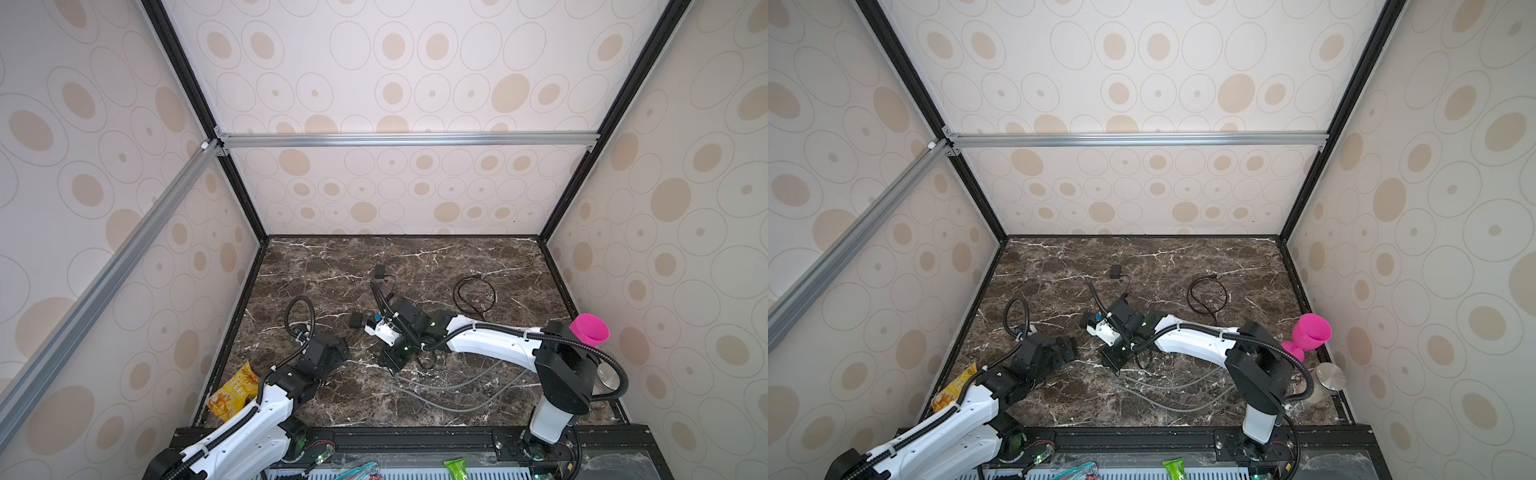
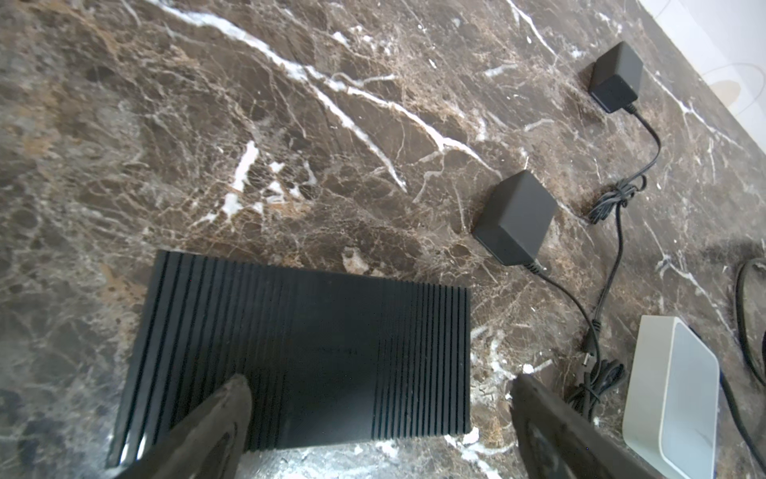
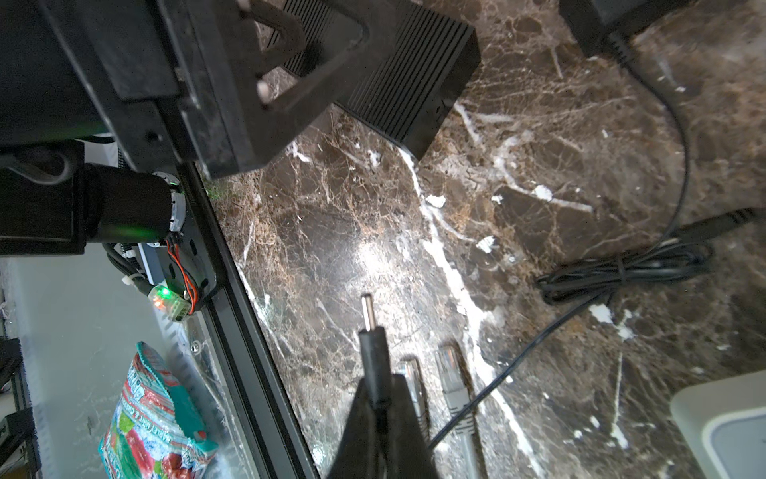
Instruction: Insert the plug into the switch port
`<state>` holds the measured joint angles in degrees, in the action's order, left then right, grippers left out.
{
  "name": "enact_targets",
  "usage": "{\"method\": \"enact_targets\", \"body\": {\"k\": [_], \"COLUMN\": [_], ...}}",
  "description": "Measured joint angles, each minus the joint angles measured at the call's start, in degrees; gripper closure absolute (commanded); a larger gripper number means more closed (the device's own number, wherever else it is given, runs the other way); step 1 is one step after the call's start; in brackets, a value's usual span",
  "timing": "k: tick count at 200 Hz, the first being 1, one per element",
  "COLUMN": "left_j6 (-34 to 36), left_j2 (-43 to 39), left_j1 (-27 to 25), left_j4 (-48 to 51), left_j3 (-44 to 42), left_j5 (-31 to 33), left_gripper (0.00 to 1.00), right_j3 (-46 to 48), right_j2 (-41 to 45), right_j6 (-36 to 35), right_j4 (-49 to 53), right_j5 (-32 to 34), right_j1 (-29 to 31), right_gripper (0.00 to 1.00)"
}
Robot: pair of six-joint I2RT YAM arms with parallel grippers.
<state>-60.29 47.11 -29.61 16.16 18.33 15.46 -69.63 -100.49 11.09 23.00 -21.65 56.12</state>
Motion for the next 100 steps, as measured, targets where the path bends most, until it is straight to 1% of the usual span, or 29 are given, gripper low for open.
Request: {"method": "enact_targets", "body": {"k": [33, 55, 63, 78, 85, 89, 100], "left_j6": [1.86, 1.97, 1.84, 1.84, 1.84, 1.7, 1.79], "left_j2": [-1.4, -2.93, -3.04, -2.4, -1.97, -1.57, -0.26], "left_j1": [0.0, 0.22, 0.35, 0.42, 0.59, 0.7, 0.85], "left_j4": [-0.02, -0.04, -0.22, -1.6, -2.29, -2.8, -3.96], "left_j3": [-0.11, -0.57, -1.14, -2.73, -2.95, -3.04, -3.08], "left_j5": [0.61, 1.64, 1.62, 1.75, 1.77, 1.92, 2.12], "left_gripper": [0.02, 0.02, 0.05, 0.13, 0.15, 0.19, 0.19], "right_j3": [-0.02, -1.29, -1.92, -2.73, -2.82, -2.91, -3.3], "right_j2": [-1.2, -3.76, -4.85, -6.36, -6.69, -6.88, -7.28], "right_j6": [-0.24, -1.51, -1.97, -2.86, -3.3, -3.65, -4.24], "right_j4": [-0.83, -0.31, -0.17, -0.07, -0.02, 0.07, 0.37], "right_j5": [-0.26, -0.9, -1.09, -1.36, -1.44, -1.53, -1.73], "right_j1": [0.0, 0.02, 0.02, 0.02, 0.02, 0.02, 0.02], "right_gripper": [1.0, 1.0, 1.0, 1.0, 1.0, 1.0, 1.0]}}
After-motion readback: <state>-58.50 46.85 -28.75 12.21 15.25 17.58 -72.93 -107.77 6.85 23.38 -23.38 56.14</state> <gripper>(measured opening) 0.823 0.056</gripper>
